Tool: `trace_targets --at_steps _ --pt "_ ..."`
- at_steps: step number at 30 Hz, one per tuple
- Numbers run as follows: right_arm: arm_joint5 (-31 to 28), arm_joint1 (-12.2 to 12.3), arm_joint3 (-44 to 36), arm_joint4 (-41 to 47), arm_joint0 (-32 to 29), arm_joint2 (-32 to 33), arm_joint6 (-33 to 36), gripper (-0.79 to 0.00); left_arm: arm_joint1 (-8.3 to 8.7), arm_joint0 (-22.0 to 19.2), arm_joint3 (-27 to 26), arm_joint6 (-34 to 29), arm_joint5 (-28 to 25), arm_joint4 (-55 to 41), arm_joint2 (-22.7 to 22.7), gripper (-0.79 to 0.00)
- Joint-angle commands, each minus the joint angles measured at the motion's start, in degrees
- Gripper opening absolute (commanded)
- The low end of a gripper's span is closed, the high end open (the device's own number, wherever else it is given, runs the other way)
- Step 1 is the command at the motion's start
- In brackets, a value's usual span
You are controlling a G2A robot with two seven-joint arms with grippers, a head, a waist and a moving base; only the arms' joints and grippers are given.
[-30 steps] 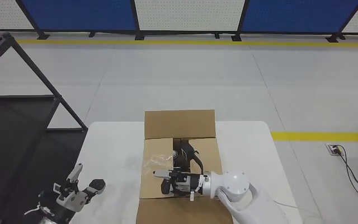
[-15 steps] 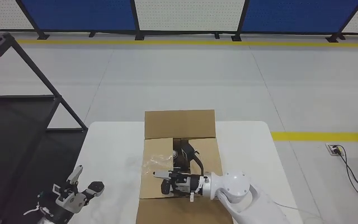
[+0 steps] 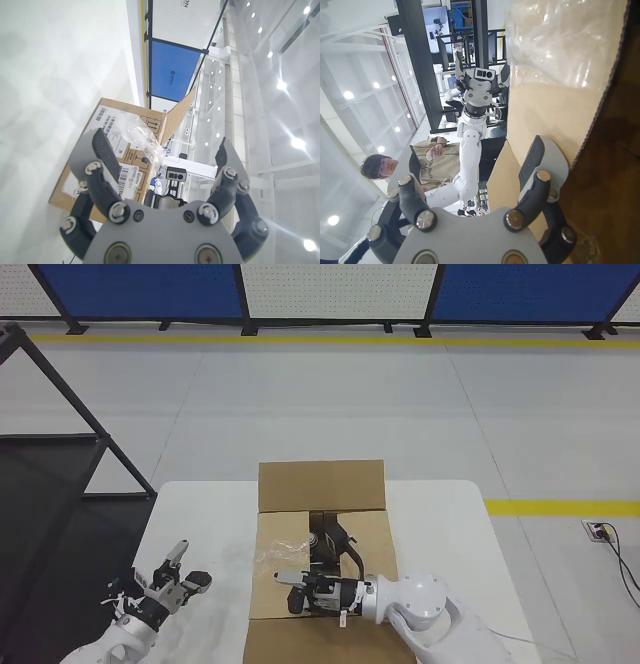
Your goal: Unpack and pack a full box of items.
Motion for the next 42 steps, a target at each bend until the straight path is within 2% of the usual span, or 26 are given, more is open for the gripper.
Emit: trace_targets --at_steps 1,6,8,13,18,24,30,42 --pt "0.0 0.0 -0.1 0.0 -0.2 0.1 0.0 0.0 -0.1 -0.7 0.9 0.2 -0.3 0.3 0.9 0.0" --pt "0.2 -0.1 -0.2 -0.4 -0.3 0.2 0.2 0.0 -0.42 -2.8 2.5 1.6 -0.9 1.1 3.4 0.0" --pt "0.2 -0.2 -0.2 -0.4 -0.3 0.2 0.5 0.0 -0.57 -3.8 3.2 2.2 -1.3 1.5 4.4 -0.062" --pt "0.3 -0.4 0.0 -0.4 -0.1 0.2 0.7 0.0 -0.94 -6.4 5.2 2.9 -1.7 2.6 7.0 -0.311" --pt "0.4 -0.4 0.1 -0.5 -0.1 0.3 0.9 0.0 -1.18 -8.1 6.6 2.8 -1.8 3.0 8.6 -0.425" --pt "0.6 -0.5 -0.1 -0.8 -0.1 0.6 1.1 0.0 -1.28 -8.8 7.6 2.8 -2.0 3.3 9.0 -0.514" --pt "0.8 -0.7 0.3 -0.8 0.2 0.6 1.4 0.0 -1.24 -7.7 7.2 3.0 -3.2 2.6 7.6 -0.606" --pt "1.9 -1.3 2.4 -0.4 1.5 -0.1 2.0 0.0 -1.3 -4.2 3.0 2.6 -6.5 -1.9 4.4 -0.656"
